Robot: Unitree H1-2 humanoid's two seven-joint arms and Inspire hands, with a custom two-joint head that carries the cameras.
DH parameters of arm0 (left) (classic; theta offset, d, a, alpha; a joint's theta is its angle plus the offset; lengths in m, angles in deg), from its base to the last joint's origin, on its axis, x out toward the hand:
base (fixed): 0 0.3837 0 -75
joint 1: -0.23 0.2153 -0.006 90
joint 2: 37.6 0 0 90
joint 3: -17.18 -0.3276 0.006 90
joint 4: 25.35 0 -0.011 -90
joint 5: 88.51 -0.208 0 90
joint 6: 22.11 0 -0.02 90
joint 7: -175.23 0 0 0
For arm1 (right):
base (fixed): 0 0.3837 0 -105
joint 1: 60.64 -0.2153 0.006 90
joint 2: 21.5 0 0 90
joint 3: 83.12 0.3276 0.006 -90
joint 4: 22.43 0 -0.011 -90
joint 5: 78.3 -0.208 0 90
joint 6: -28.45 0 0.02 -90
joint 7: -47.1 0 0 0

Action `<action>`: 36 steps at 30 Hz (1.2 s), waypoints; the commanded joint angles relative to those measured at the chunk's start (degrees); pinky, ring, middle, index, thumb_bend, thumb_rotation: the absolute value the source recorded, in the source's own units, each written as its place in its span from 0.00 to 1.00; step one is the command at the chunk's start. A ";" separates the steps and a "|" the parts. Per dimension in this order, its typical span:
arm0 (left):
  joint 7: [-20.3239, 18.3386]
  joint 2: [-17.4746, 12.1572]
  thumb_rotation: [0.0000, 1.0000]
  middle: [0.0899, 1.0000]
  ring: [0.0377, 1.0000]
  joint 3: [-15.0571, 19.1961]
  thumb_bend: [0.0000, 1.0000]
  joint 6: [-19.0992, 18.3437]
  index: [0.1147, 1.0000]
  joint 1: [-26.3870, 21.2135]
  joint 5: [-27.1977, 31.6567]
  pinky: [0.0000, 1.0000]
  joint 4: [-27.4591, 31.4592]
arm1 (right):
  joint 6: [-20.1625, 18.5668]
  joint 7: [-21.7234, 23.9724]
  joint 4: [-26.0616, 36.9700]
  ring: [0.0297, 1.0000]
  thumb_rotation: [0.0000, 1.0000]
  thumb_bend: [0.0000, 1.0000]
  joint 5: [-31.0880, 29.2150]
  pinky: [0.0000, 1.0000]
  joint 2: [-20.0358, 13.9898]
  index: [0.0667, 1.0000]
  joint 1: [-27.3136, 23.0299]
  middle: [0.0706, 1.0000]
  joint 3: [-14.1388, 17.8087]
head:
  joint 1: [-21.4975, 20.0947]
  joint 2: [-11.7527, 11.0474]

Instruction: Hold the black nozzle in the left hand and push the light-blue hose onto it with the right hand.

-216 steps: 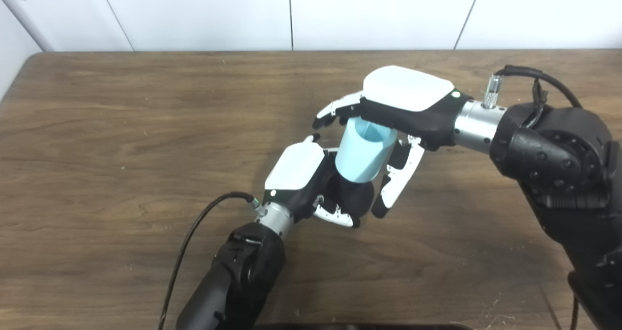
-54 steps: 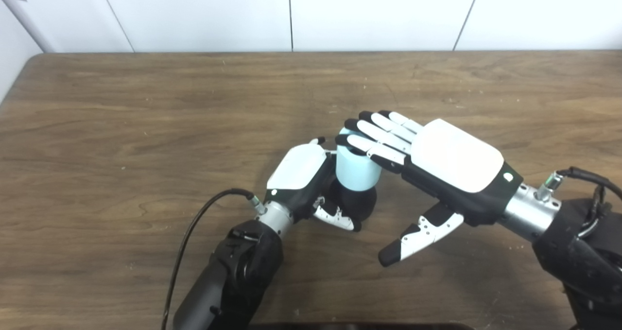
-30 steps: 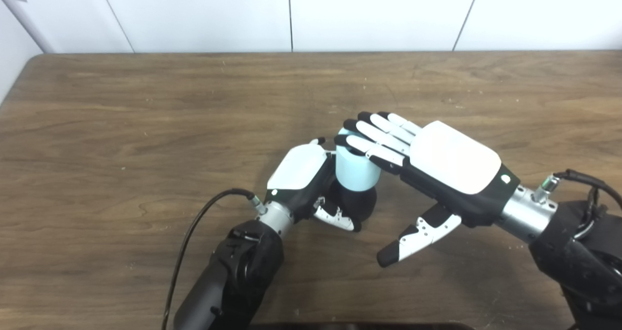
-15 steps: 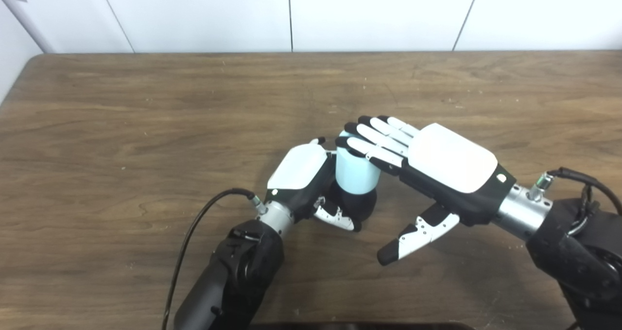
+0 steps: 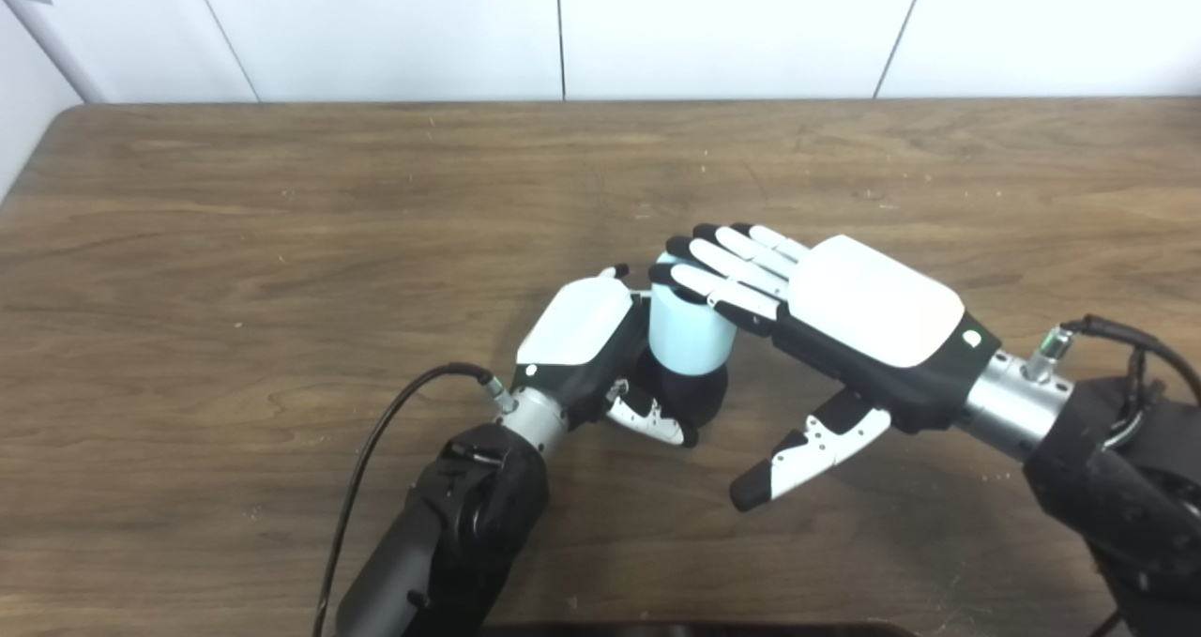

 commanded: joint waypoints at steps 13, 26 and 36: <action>-3.94 -0.62 0.00 0.47 0.70 -1.15 0.52 -1.32 0.39 1.02 0.37 1.00 -2.74 | 2.35 -3.67 2.42 1.00 0.91 0.66 -0.83 1.00 2.43 0.93 -5.21 0.97 5.26 | -0.06 -0.08; -4.17 -0.51 0.00 0.47 0.70 -1.19 0.52 -1.75 0.40 1.20 0.33 1.00 -2.91 | 2.25 -2.57 2.03 1.00 0.88 0.63 0.98 1.00 4.42 0.92 -8.05 0.96 6.15 | -0.14 0.01; -4.22 -0.74 0.00 0.49 0.71 -0.96 0.52 -1.89 0.40 0.55 -0.10 1.00 -3.17 | -0.53 0.02 2.46 1.00 0.87 0.62 1.32 1.00 4.23 0.92 -8.30 0.96 6.53 | -0.29 -0.19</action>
